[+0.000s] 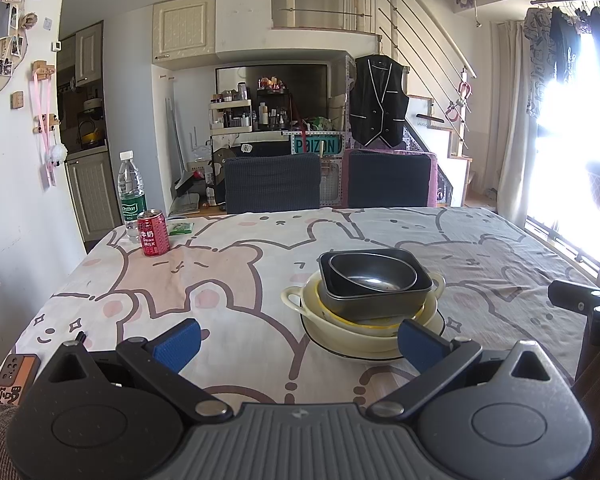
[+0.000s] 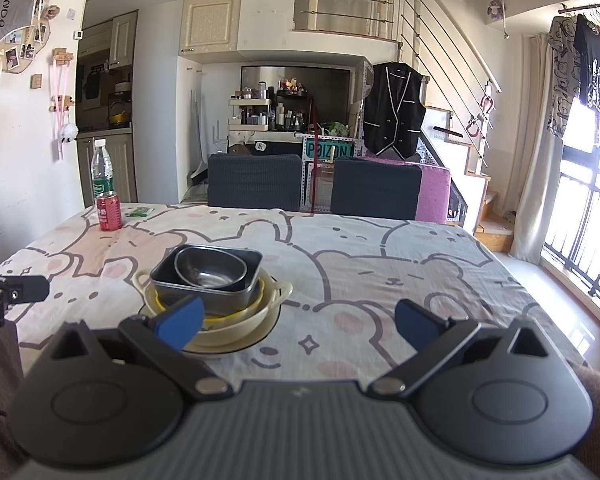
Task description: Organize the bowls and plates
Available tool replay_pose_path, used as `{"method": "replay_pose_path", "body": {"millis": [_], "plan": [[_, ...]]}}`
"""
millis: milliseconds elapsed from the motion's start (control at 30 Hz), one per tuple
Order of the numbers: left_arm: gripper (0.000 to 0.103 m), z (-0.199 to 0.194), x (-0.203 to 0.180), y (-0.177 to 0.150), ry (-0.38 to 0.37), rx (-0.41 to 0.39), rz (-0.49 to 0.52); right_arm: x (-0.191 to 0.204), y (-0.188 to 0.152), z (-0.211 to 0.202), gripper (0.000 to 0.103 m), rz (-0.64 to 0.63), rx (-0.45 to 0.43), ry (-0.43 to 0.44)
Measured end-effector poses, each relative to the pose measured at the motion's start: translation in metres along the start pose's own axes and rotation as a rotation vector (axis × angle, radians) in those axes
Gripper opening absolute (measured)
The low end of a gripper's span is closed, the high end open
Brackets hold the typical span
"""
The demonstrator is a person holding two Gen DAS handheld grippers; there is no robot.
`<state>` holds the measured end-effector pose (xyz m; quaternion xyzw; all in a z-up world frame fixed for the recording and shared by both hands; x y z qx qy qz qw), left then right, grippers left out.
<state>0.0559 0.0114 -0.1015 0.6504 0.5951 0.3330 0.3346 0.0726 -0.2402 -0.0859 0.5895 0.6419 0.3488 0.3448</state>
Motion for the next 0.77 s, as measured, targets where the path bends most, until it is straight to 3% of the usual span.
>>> {"method": "replay_pose_path", "body": {"millis": [767], "plan": [[0.103, -0.0024, -0.0001, -0.0002, 0.000, 0.003, -0.015, 0.0000, -0.0003, 0.0001, 0.103, -0.002, 0.001, 0.000]]}}
Point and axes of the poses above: each gripper's, at about its wrist camera, not at the fingertips, and z roughly the way its jaws point, x to its left, y to its top, the point moved 8 cm from there along z, roughly the way its jaws point, and after that the axes turned 6 degrees about x, right-handed, at the moved point
